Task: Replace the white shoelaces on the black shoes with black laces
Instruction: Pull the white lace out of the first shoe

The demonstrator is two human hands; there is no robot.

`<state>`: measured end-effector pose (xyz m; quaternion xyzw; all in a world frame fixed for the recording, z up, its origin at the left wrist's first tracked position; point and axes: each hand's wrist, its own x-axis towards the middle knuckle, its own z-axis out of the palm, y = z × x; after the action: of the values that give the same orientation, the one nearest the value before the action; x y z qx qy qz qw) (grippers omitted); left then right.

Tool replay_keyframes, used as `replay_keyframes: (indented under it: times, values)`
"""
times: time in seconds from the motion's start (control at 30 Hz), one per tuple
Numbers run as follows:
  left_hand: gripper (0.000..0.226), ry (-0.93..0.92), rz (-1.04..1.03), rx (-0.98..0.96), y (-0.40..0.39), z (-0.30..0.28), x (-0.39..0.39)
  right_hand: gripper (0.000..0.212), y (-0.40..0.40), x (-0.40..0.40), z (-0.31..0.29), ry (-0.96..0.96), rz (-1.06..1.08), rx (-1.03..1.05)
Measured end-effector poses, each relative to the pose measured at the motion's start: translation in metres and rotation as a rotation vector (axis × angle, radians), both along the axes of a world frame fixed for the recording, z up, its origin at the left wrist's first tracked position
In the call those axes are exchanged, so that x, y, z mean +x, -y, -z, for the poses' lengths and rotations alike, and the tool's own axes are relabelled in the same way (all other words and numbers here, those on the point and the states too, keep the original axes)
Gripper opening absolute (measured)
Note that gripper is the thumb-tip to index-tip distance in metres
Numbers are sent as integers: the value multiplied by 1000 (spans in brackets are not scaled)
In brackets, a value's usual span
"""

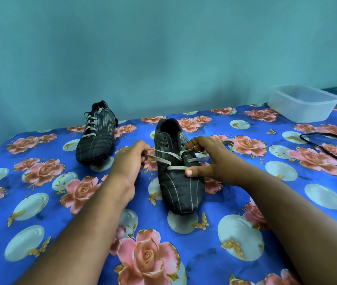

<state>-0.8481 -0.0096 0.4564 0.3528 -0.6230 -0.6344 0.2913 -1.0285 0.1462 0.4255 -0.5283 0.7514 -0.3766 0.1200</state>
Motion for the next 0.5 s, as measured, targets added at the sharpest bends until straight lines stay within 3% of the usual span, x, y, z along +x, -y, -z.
replay_keyframes:
  times: [0.03,0.13,0.17,0.27,0.3,0.37,0.5]
  values:
    - [34,76,29,-82,2,3,1,77,0,0,0,-2,0,3]
    - [74,148,26,-288,8,13,0,79,-1,0,0,-3,5,4]
    - [73,149,-4,-444,8,13,1,80,-1,0,0,-5,6,5]
    - [49,263,-36,-1201,2,12,4,80,0,0,-1,-22,8,8]
    - [43,267,-5,-1330,-2,9,3,80,0,0,-1,-23,11,9]
    - [32,263,80,-1384,-9,8,2,79,0,0,-1,-18,12,7]
    - [18,235,135,-1289,-7,10,2,79,1,0,0,-19,9,1]
